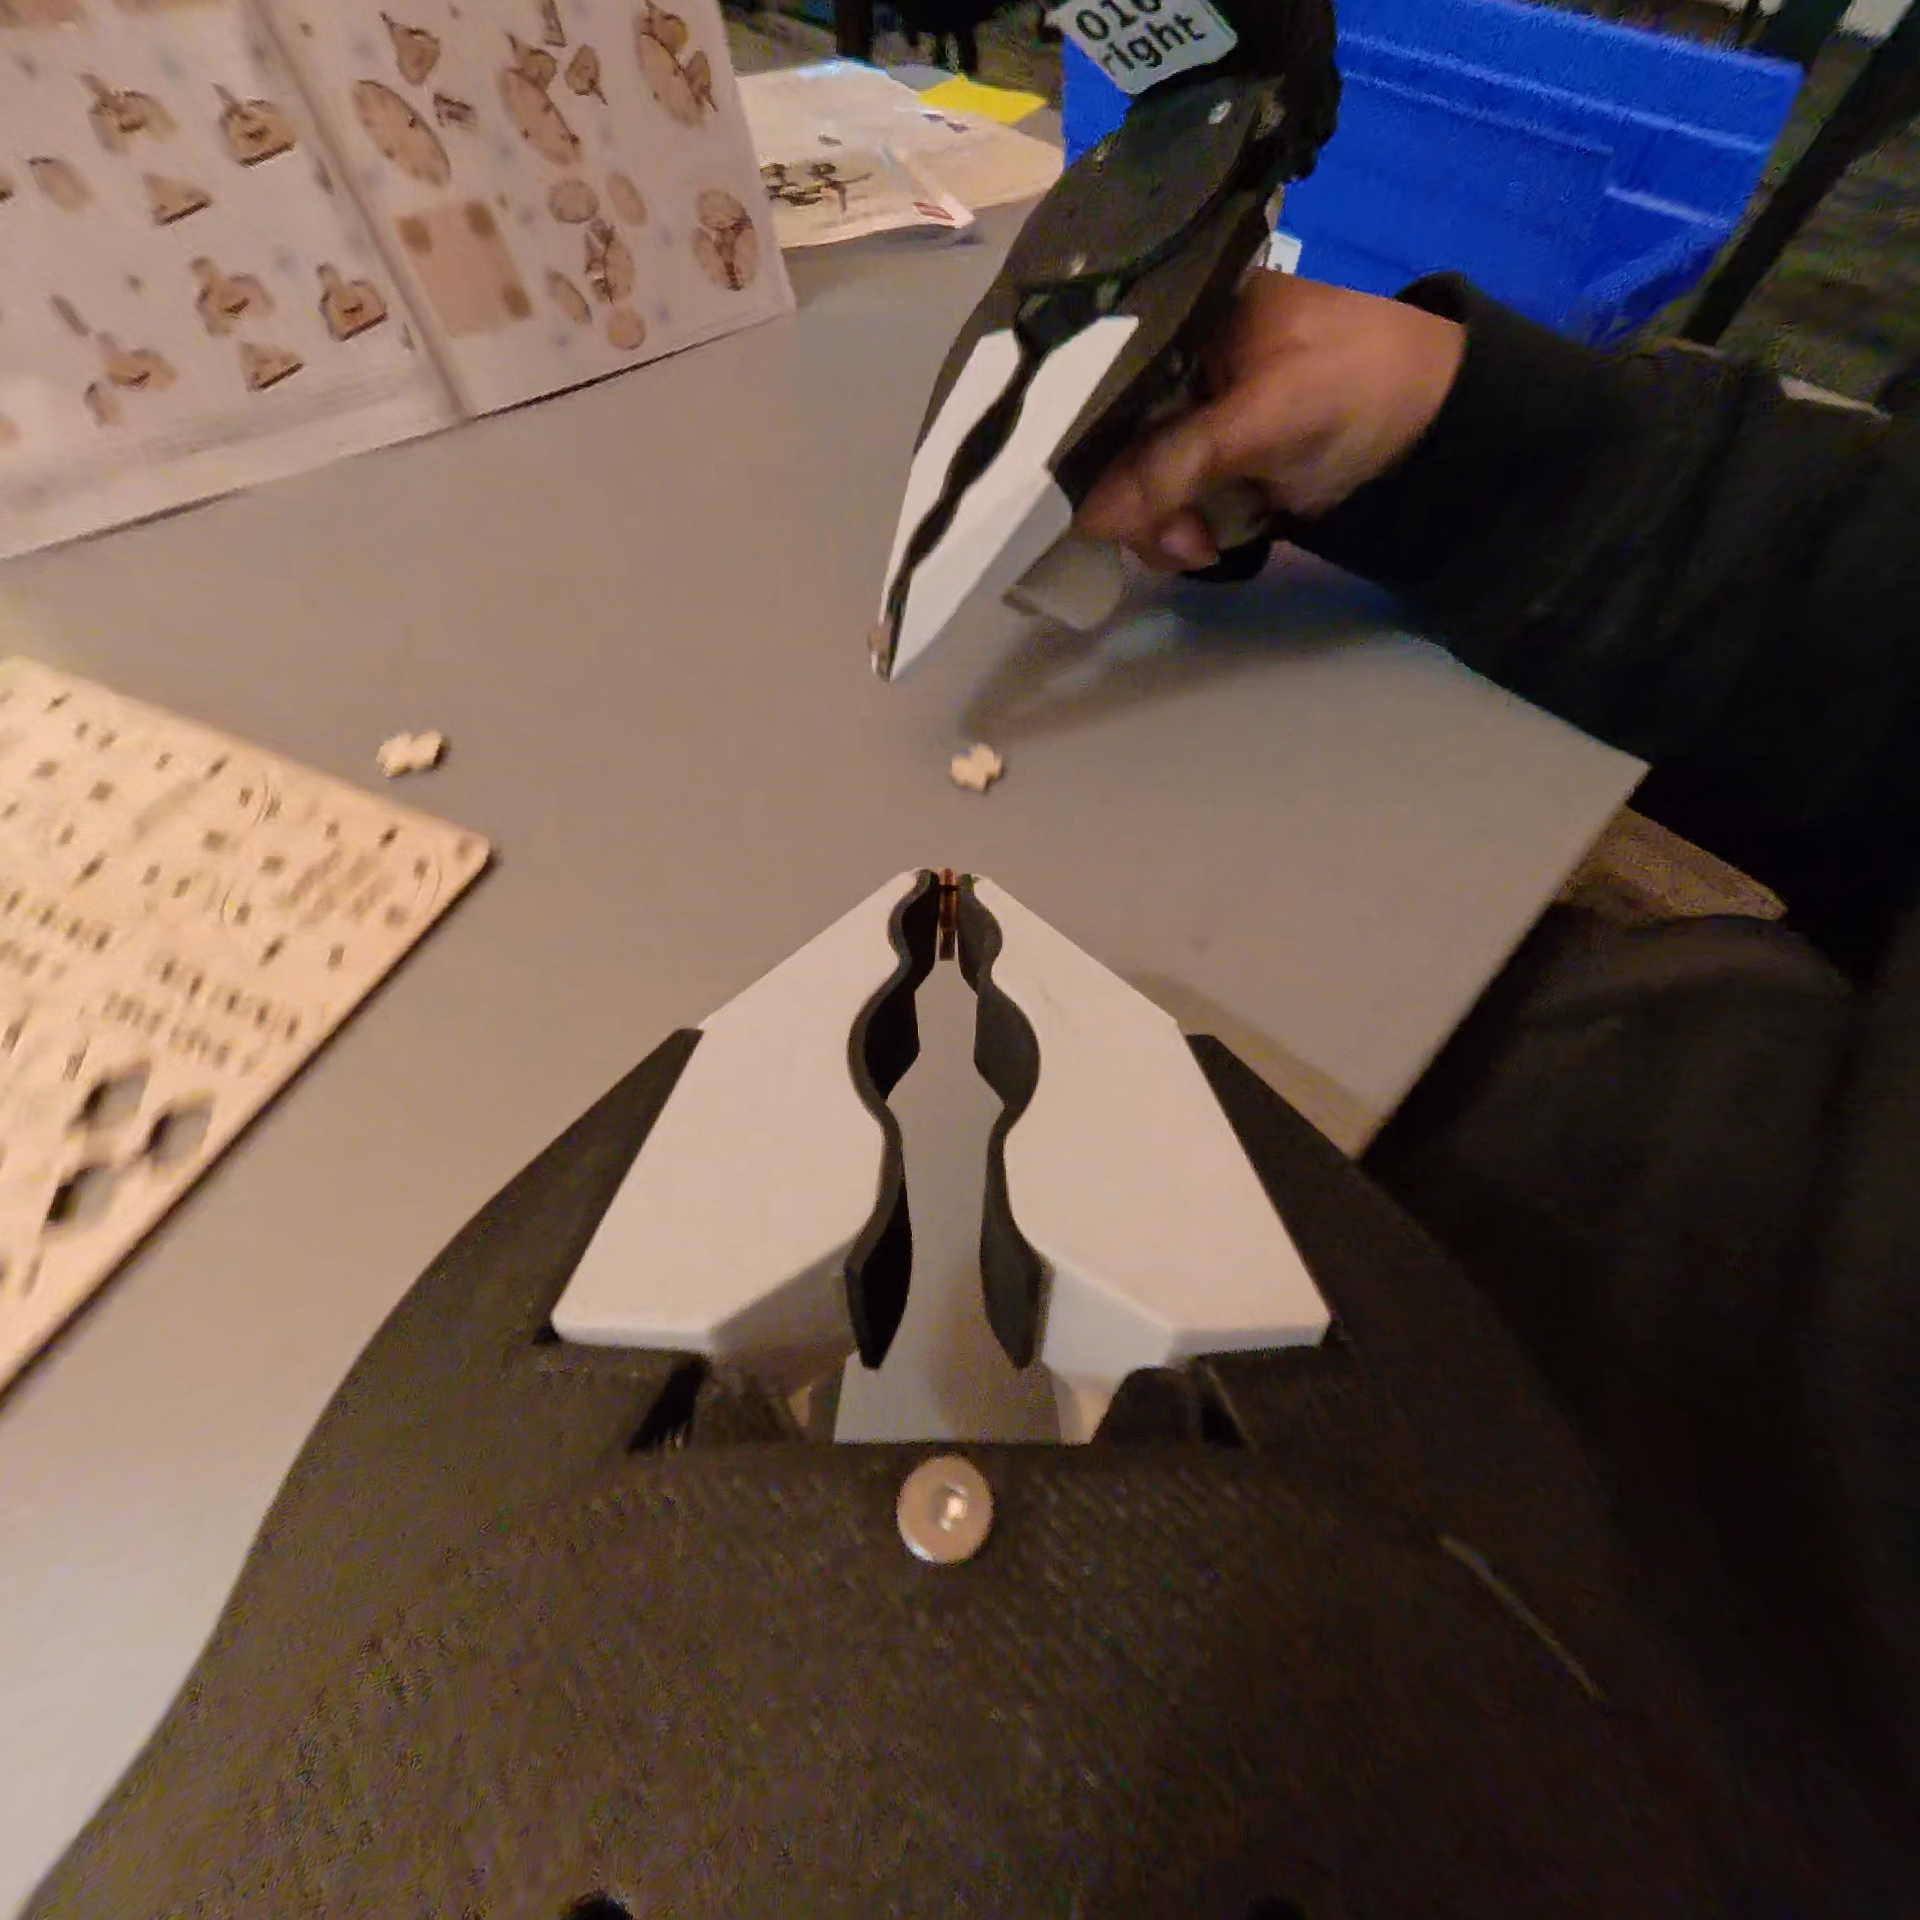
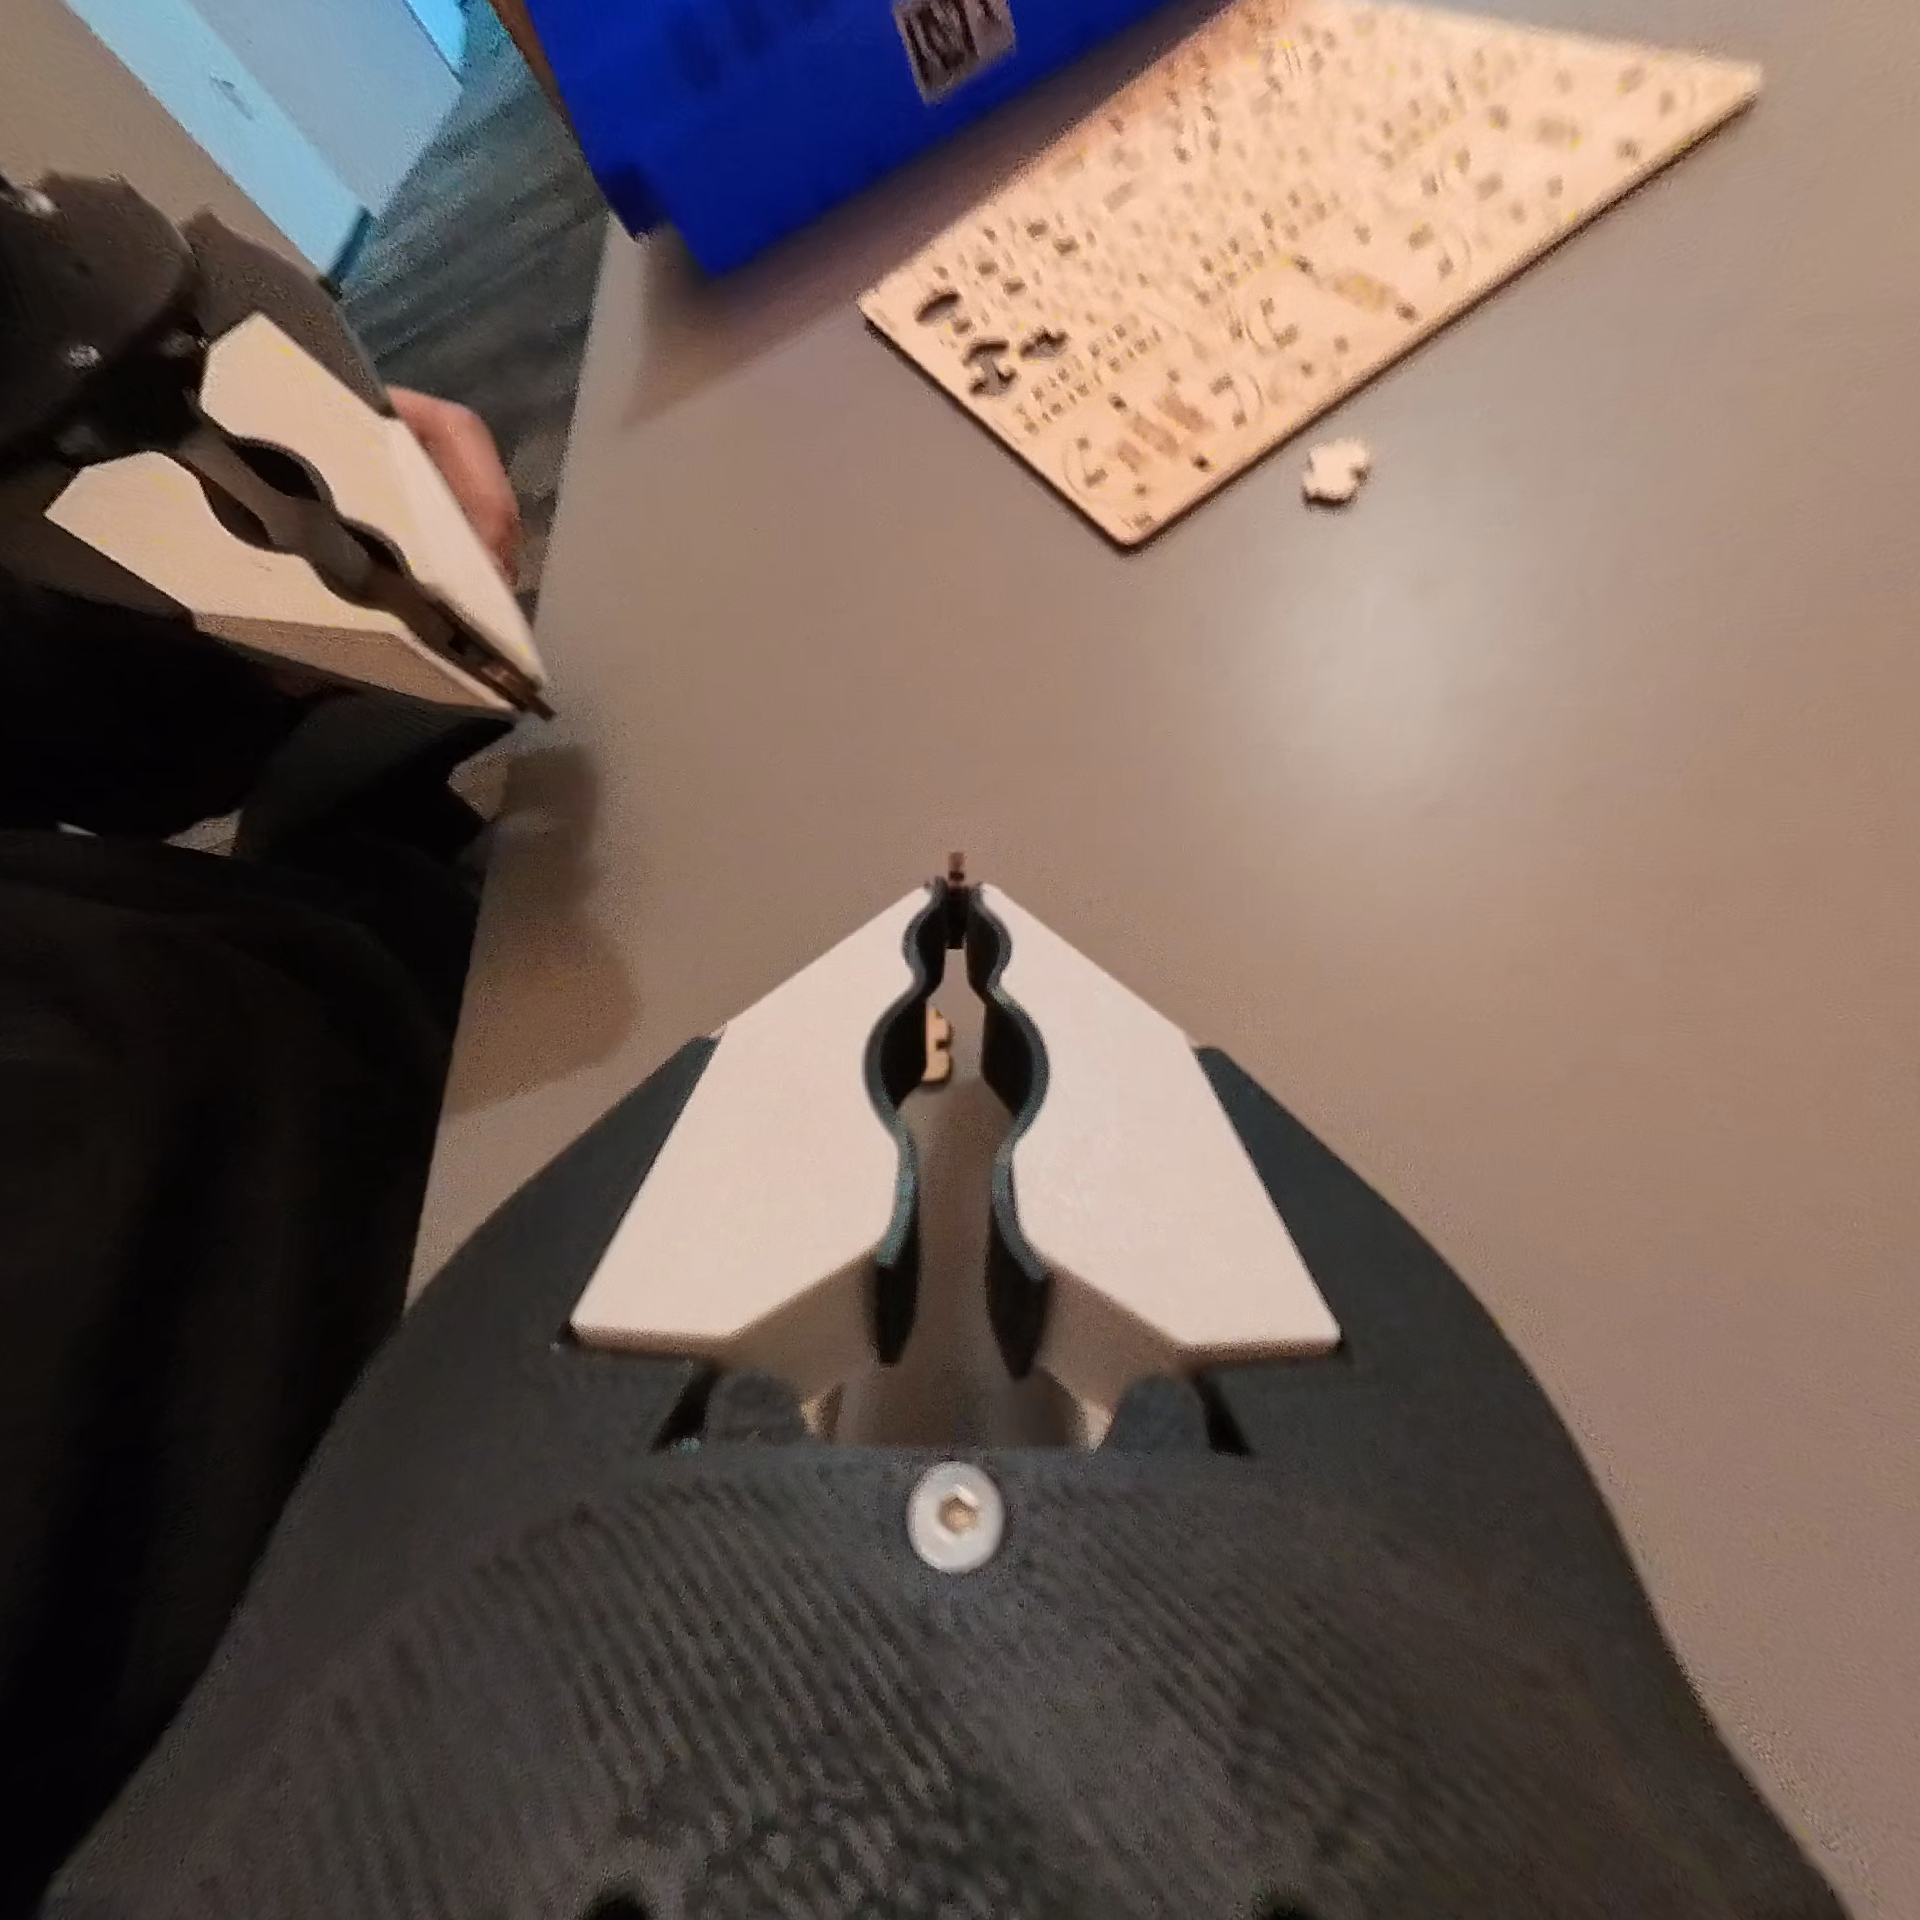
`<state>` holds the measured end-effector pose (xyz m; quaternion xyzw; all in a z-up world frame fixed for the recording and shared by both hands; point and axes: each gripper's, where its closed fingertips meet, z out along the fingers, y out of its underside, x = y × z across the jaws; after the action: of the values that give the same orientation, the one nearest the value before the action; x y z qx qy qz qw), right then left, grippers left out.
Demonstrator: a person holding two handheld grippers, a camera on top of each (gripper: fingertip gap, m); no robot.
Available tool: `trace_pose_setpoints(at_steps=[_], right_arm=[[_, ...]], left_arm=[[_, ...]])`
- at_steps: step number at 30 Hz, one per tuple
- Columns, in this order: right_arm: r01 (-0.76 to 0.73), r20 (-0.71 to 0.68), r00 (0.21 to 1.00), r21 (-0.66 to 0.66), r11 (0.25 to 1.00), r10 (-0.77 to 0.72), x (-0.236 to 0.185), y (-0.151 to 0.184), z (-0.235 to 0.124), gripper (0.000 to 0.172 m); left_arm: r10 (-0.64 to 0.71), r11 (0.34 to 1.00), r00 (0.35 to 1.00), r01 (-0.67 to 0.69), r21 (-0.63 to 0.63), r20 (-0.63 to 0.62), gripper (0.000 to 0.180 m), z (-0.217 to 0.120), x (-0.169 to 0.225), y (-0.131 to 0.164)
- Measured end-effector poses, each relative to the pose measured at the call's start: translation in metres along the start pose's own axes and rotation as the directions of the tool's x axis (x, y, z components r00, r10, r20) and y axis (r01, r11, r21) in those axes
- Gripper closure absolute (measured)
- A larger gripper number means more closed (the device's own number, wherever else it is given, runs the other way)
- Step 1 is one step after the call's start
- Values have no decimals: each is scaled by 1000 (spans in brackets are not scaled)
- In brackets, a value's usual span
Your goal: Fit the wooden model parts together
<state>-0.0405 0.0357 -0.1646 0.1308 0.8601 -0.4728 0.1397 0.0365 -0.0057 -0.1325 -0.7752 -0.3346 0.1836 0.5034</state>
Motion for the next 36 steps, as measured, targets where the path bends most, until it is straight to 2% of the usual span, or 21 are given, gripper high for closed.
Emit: trace_pose_setpoints(at_steps=[2, 5, 7, 9, 14, 19, 21, 23, 25, 27, 31, 36], right_arm=[[-25, -22, 999, -8, 1000, 25, 7, 3, -2, 171], [-13, -94, 996, -17, 1000, 12, 22, 6, -7, 172], [32, -170, 985, -51, 998, -40, 34, 10, -11, 172], [53, -226, 971, -112, 992, -77, 44, 19, -13, 171], [51, -175, 982, -132, 990, -74, 34, 23, -3, 171], [61, -149, 986, -126, 990, -79, 28, 22, 1, 172], [67, -135, 988, -98, 993, -80, 25, 17, 0, 172], [86, -98, 991, -51, 995, -91, 17, 9, -1, 171], [104, -48, 993, 10, 995, -103, 7, -1, -3, 171], [117, -2, 993, 67, 991, -117, -2, -9, -6, 172], [93, 68, 992, 149, 984, -104, -13, -21, -13, 172], [69, 111, 990, 153, 986, -86, -17, -21, -12, 172]], left_arm=[[52, 999, 998, -52, 3, -18, 179, 33, -8, -14], [246, 968, 967, -243, -58, 67, 179, 74, -34, -15], [355, 931, 930, -341, -132, 98, 178, 89, -43, -7], [390, 913, 916, -371, -171, 94, 178, 95, -44, -3], [222, 955, 975, -216, -205, 8, 179, 94, -40, 5], [44, 978, 997, -56, -200, -60, 152, 91, -46, 3], [-12, 990, 997, 0, -141, -81, 150, 89, -48, -7], [-115, 993, 979, 106, -60, -170, 153, 86, -40, -23], [-214, 975, 931, 223, -4, -296, 158, 83, -29, -37], [-279, 952, 887, 306, 17, -368, 161, 81, -26, -45], [-297, 941, 851, 339, 21, -433, 166, 79, -20, -46], [-285, 941, 845, 335, 34, -452, 174, 80, -15, -47]])
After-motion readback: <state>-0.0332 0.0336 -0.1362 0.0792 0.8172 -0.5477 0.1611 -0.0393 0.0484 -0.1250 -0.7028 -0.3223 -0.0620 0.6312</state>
